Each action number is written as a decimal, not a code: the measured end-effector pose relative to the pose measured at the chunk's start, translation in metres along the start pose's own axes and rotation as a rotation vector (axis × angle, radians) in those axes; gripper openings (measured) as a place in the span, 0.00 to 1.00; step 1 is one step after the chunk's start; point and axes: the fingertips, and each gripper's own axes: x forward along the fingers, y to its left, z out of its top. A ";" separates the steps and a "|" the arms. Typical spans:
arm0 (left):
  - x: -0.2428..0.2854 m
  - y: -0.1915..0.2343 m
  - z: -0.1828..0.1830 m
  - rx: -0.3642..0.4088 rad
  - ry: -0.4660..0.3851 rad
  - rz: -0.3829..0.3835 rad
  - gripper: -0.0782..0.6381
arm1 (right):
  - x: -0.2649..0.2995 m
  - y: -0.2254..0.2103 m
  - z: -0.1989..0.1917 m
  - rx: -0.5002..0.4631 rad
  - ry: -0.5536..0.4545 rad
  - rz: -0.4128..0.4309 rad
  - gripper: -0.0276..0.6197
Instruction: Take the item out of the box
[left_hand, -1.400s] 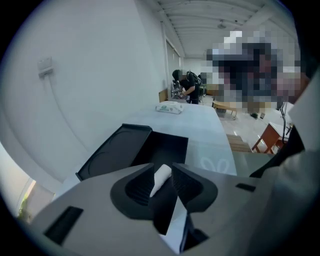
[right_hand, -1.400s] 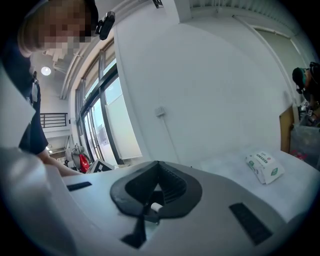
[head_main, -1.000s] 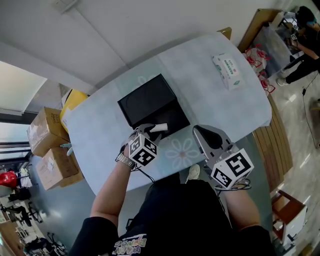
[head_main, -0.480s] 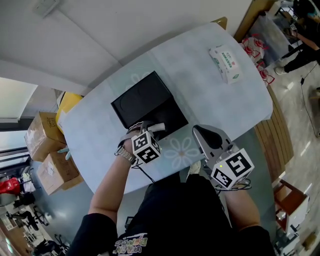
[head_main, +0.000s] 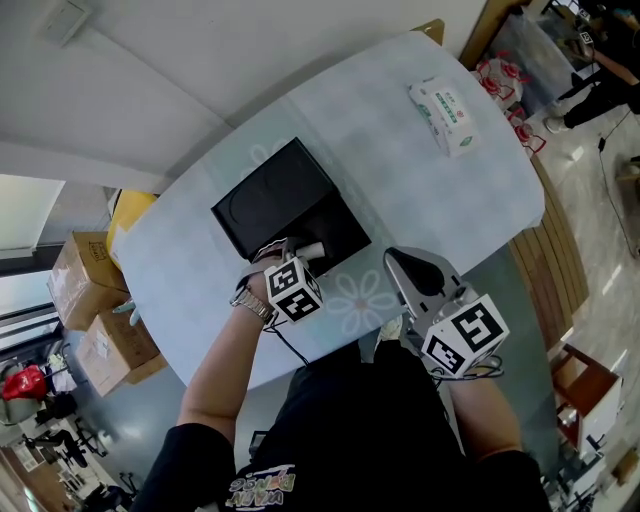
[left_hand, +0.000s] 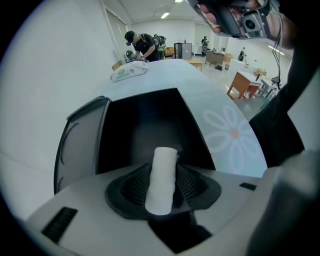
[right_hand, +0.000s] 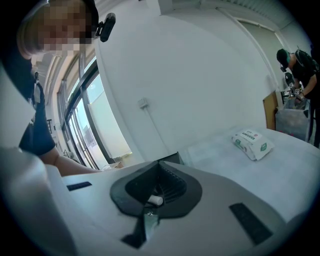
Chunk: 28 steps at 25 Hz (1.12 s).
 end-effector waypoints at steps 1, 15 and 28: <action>0.001 0.000 0.000 0.005 0.003 0.001 0.35 | -0.001 0.000 0.000 0.001 0.000 -0.002 0.06; 0.001 -0.002 -0.002 -0.079 -0.045 -0.009 0.32 | -0.009 0.007 -0.005 0.000 0.002 -0.004 0.06; -0.011 0.002 0.000 -0.140 -0.082 0.059 0.31 | -0.029 0.017 0.001 -0.024 -0.015 0.008 0.06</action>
